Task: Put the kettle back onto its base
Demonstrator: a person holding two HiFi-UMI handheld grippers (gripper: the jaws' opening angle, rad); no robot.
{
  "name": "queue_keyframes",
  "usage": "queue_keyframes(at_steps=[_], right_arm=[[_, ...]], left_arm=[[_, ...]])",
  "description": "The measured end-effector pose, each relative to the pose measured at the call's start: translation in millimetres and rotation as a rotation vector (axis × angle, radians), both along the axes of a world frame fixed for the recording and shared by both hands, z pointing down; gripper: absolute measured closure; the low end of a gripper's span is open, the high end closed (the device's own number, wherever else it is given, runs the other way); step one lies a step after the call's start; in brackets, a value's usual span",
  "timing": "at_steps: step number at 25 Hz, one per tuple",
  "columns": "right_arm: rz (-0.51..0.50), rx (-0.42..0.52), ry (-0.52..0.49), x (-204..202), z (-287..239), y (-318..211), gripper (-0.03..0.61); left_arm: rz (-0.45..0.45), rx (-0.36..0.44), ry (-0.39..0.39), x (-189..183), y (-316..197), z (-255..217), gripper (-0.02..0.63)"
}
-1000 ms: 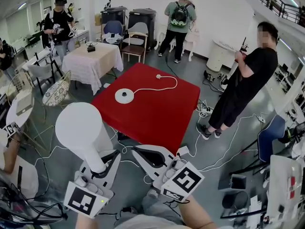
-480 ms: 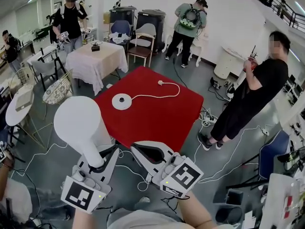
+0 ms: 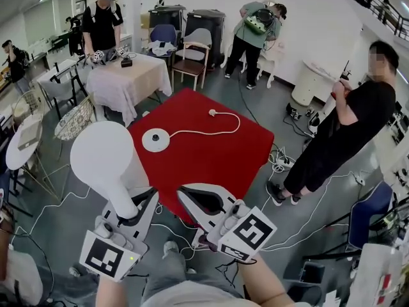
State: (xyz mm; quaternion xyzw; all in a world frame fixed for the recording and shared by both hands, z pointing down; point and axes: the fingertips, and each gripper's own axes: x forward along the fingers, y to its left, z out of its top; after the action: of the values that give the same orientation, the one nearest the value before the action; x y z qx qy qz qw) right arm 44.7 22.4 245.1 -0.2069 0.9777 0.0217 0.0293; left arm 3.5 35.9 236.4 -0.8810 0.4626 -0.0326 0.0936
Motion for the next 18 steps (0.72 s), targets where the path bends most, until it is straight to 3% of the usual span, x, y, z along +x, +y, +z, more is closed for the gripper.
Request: queue_keyframes(at_steps=[7,18], right_arm=[[-0.016,-0.015,0.013,-3,10,-45,0.572],[-0.015,-0.052,0.017,-36,30,-136,0.572]], left_arm=[[0.039,-0.004,0.025,1,-49,11,0.606],[0.103,-0.083,0.025,-24,-129,43,0.606]])
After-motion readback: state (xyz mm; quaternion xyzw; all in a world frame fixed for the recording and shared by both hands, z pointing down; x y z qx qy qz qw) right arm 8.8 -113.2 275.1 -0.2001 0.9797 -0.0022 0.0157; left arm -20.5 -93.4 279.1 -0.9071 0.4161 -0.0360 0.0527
